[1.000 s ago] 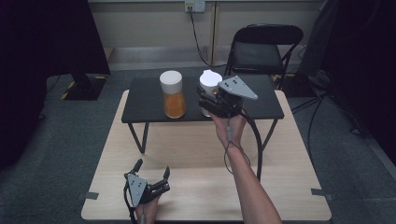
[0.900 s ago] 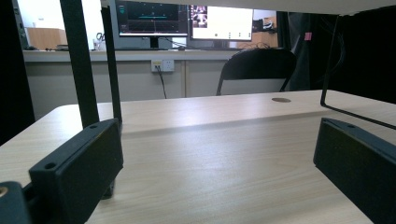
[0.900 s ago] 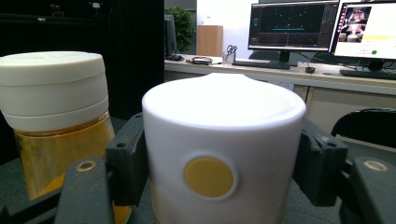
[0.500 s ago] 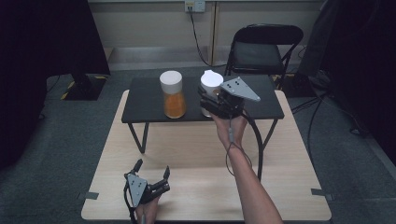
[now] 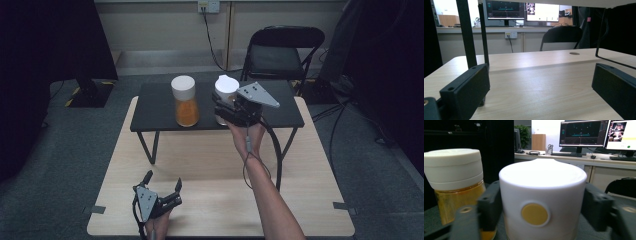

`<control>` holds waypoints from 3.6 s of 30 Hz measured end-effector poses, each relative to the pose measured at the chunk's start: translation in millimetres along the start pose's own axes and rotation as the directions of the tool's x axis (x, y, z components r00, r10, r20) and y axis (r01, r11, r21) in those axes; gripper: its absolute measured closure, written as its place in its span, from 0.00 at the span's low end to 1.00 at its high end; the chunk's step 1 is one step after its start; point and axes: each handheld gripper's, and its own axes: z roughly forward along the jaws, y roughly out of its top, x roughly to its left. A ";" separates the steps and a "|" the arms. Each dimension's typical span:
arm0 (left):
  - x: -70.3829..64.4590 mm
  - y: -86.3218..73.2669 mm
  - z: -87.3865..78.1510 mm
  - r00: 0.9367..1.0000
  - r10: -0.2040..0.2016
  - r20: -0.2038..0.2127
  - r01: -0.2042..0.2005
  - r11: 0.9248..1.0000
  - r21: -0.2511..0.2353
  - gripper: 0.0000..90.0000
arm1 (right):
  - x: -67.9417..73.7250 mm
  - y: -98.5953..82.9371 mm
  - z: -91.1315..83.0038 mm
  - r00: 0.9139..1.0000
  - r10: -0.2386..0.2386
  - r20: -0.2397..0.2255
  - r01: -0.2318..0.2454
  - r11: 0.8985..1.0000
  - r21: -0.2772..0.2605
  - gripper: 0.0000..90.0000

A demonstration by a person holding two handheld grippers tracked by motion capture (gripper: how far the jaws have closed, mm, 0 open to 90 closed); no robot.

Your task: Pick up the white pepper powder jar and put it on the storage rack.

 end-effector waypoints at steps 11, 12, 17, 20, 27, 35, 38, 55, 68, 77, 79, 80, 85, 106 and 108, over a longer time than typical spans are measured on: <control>0.1 0.1 0.0 1.000 0.000 0.001 0.000 1.000 0.000 0.01 | 3.7 -13.1 -1.5 0.998 -0.063 -0.002 0.063 0.997 -0.050 0.00; 0.1 0.1 0.0 1.000 0.000 0.001 0.000 1.000 0.000 0.01 | 6.1 -15.6 -2.3 0.997 -0.078 0.006 0.078 0.996 -0.053 0.00; 0.1 0.1 0.0 1.000 0.001 0.001 -0.001 1.000 0.000 0.01 | 8.4 -22.2 -6.0 0.998 -0.067 0.019 0.068 0.995 -0.073 0.00; 0.1 0.1 0.0 1.000 0.000 0.001 0.000 1.000 0.000 0.01 | 7.0 -21.1 -7.3 0.998 -0.061 0.019 0.062 0.995 -0.072 0.00; 0.1 0.1 0.0 1.000 0.001 0.001 -0.001 1.000 0.000 0.01 | 6.3 -20.8 -14.1 0.998 -0.053 0.019 0.055 0.995 -0.086 0.00; 0.1 0.1 0.0 1.000 0.001 0.001 -0.001 1.000 0.000 0.01 | 6.3 -28.3 -21.8 0.999 -0.037 0.015 0.038 0.992 -0.121 0.00; 0.1 0.0 0.0 1.000 0.001 0.001 -0.001 1.000 0.000 0.01 | 6.9 -30.7 -24.3 0.999 -0.039 0.013 0.040 0.991 -0.128 0.00; 0.4 0.0 0.0 1.000 0.000 0.003 0.000 1.000 0.000 0.01 | 11.7 -44.4 -39.6 0.999 -0.041 0.024 0.044 0.989 -0.140 0.00; 0.8 0.1 0.0 1.000 0.001 0.005 -0.001 1.000 0.000 0.01 | 14.3 -57.7 -58.0 0.999 -0.039 0.027 0.043 0.984 -0.172 0.00; 0.7 0.1 0.0 1.000 0.001 0.005 -0.001 1.000 0.000 0.01 | 15.5 -69.0 -71.4 1.000 -0.013 0.018 0.016 0.985 -0.174 0.00; 0.7 0.1 0.0 1.000 0.001 0.005 -0.001 1.000 0.000 0.01 | 14.9 -70.6 -74.4 1.000 -0.006 0.014 0.008 0.985 -0.174 0.00; 0.7 0.1 0.0 1.000 0.001 0.005 -0.001 1.000 0.000 0.01 | 15.1 -71.5 -75.8 1.000 -0.009 0.015 0.012 0.985 -0.174 0.00; 0.7 0.1 0.0 1.000 0.001 0.005 -0.001 1.000 0.000 0.01 | 16.9 -78.2 -83.1 1.000 -0.011 0.015 0.013 0.986 -0.165 0.00; 0.7 0.1 0.0 1.000 0.001 0.005 -0.001 1.000 0.000 0.01 | 27.4 -122.1 -105.7 1.000 -0.010 0.028 0.013 0.992 -0.122 0.00; 0.7 0.1 0.0 1.000 0.001 0.004 -0.001 1.000 0.000 0.01 | 29.4 -126.3 -108.5 0.999 -0.007 0.037 0.012 0.993 -0.121 0.00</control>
